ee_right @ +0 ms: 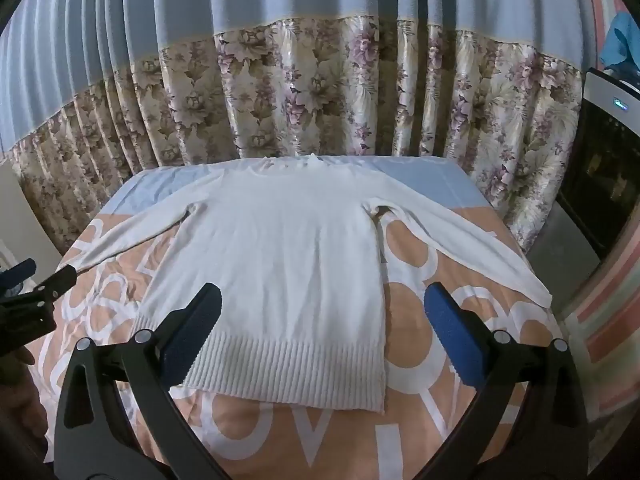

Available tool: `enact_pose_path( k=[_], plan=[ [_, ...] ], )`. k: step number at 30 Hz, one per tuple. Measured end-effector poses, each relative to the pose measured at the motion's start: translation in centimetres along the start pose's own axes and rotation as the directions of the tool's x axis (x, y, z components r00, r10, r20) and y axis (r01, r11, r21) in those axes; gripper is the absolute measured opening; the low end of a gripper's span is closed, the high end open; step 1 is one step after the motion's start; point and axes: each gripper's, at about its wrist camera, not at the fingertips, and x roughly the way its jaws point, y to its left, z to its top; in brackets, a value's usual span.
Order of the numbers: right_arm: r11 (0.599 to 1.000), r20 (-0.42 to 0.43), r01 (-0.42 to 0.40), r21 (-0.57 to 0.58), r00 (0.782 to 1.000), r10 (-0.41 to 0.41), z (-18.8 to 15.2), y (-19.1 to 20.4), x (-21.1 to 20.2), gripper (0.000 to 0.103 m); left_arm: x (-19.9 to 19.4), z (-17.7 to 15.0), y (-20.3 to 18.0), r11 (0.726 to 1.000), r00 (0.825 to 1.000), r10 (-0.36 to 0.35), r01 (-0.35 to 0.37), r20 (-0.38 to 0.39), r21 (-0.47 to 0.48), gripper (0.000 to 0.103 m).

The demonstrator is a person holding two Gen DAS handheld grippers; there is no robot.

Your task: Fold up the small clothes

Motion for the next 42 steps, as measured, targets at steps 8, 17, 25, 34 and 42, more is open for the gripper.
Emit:
enact_pose_path(
  k=[8,17,25,34,42],
  plan=[
    [1.0,0.024,-0.015,0.02,1.0,0.014,0.0,0.0,0.0,0.1,0.8,-0.2,-0.3,1.0,1.0,-0.005,0.005,-0.027,0.002,0.102],
    [1.0,0.008,-0.026,0.004,1.0,0.026,-0.1,0.1,0.1,0.1,1.1,-0.6,0.3,1.0,0.999,-0.009,0.009,-0.033,0.0,0.102],
    [1.0,0.011,-0.018,0.004,1.0,0.018,-0.3,-0.3,0.3,0.1,1.3,-1.0,0.4,1.0,1.0,-0.005,0.004,-0.03,-0.007,0.102],
    [1.0,0.011,-0.016,0.006,1.0,0.016,-0.3,-0.3,0.2,0.1,0.8,-1.1,0.7,1.0,1.0,-0.003,0.003,-0.026,-0.004,0.102],
    [1.0,0.011,-0.014,0.006,1.0,0.014,-0.3,-0.3,0.2,0.1,0.7,-1.0,0.5,1.0,1.0,0.001,-0.001,-0.031,0.0,0.102]
  ],
)
